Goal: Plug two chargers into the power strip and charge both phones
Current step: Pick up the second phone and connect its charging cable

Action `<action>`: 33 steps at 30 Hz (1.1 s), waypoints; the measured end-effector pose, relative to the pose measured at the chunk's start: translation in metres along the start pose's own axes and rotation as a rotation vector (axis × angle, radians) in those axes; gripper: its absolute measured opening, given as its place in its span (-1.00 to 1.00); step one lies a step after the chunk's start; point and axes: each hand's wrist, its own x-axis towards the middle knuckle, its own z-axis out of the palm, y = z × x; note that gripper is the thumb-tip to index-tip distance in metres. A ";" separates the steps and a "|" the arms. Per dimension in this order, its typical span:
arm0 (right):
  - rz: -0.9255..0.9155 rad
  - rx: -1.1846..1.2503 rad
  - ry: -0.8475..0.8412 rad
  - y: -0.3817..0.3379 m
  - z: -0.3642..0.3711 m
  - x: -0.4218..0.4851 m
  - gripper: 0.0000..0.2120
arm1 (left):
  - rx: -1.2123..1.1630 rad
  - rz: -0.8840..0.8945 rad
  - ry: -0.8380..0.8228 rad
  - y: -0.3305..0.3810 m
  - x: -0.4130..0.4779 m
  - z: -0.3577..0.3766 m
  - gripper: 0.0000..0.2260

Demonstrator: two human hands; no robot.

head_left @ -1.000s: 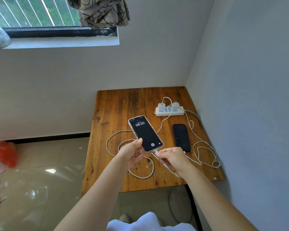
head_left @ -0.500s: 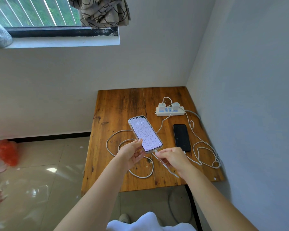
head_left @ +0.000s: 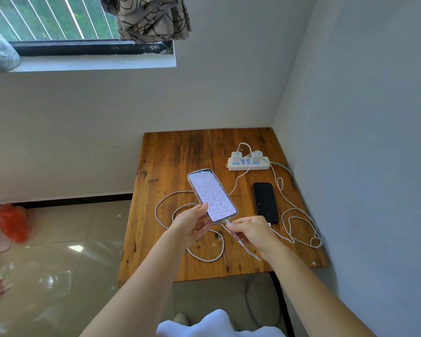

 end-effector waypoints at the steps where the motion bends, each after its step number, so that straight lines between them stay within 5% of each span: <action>1: 0.000 0.000 0.001 0.000 0.000 0.000 -0.89 | 0.001 0.000 -0.001 0.000 0.000 0.000 -0.83; 33: 0.027 0.015 -0.013 0.001 0.000 -0.003 -0.90 | 0.000 0.009 -0.009 -0.004 -0.001 0.002 -0.73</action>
